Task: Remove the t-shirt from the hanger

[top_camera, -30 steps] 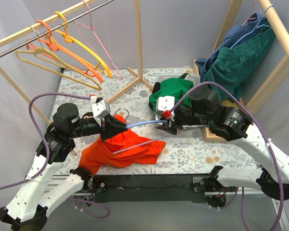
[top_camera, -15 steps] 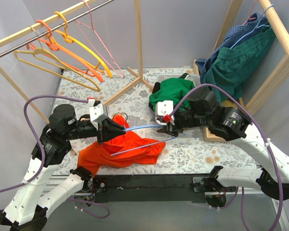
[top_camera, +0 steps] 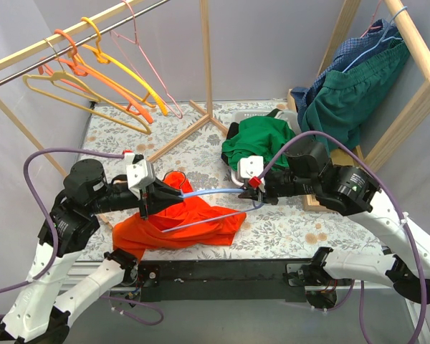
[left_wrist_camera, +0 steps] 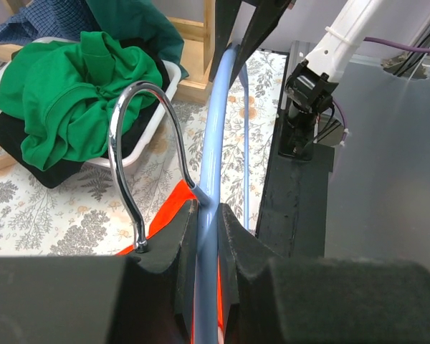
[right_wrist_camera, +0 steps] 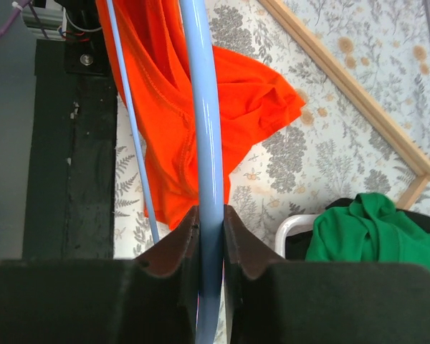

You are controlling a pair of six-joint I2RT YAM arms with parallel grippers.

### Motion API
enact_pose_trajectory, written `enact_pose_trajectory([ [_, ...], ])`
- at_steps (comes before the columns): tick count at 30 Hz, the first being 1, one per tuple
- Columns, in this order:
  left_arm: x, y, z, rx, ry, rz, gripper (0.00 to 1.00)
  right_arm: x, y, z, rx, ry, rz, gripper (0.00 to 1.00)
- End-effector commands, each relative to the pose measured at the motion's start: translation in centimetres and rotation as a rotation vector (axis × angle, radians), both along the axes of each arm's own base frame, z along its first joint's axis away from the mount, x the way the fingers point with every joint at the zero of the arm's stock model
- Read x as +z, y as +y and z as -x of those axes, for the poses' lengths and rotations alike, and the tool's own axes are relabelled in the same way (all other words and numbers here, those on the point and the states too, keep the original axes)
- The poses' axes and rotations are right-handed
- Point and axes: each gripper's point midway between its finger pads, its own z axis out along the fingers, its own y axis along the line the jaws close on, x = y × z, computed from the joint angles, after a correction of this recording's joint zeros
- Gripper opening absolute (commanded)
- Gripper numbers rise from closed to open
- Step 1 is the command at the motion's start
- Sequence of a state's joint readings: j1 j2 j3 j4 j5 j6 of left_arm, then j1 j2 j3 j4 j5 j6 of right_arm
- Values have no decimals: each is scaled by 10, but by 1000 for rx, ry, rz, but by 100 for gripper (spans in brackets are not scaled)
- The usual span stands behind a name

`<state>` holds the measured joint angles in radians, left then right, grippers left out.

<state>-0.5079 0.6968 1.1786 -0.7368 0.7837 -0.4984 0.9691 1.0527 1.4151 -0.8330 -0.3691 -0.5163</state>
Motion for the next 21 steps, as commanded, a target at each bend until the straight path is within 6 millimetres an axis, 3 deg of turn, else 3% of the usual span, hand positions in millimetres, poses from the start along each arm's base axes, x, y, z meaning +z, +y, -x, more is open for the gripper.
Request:
enact_pose_trajectory([
  [1, 21, 10, -9, 93, -86, 25, 0, 11, -9, 10, -5, 1, -46, 13],
  [3, 24, 12, -14, 124, -104, 36, 0, 11, -11, 9, -14, -1, -42, 10],
  [5, 24, 13, -16, 144, -109, 46, 0, 13, -13, 9, -27, -2, -48, 1],
  [9, 27, 20, -34, 250, -115, 73, 2, 21, -20, -3, -107, -51, -71, 1],
  [10, 28, 25, -43, 317, -111, 81, 14, 22, -24, -5, -127, -67, -75, 1],
  [11, 27, 28, -47, 345, -110, 84, 38, 23, -27, -9, -148, -86, -81, 1],
  [12, 24, 31, -50, 372, -111, 87, 55, 27, -31, -17, -192, -122, -86, 1],
  [13, 21, 34, -53, 398, -104, 83, 65, 29, -36, -18, -210, -138, -89, 1],
  [15, 8, 40, -60, 455, -83, 74, 76, 29, -44, -21, -234, -172, -79, 1],
  [21, -31, 46, -73, 556, 40, 54, 82, 35, -57, -35, -318, -232, -63, 1],
])
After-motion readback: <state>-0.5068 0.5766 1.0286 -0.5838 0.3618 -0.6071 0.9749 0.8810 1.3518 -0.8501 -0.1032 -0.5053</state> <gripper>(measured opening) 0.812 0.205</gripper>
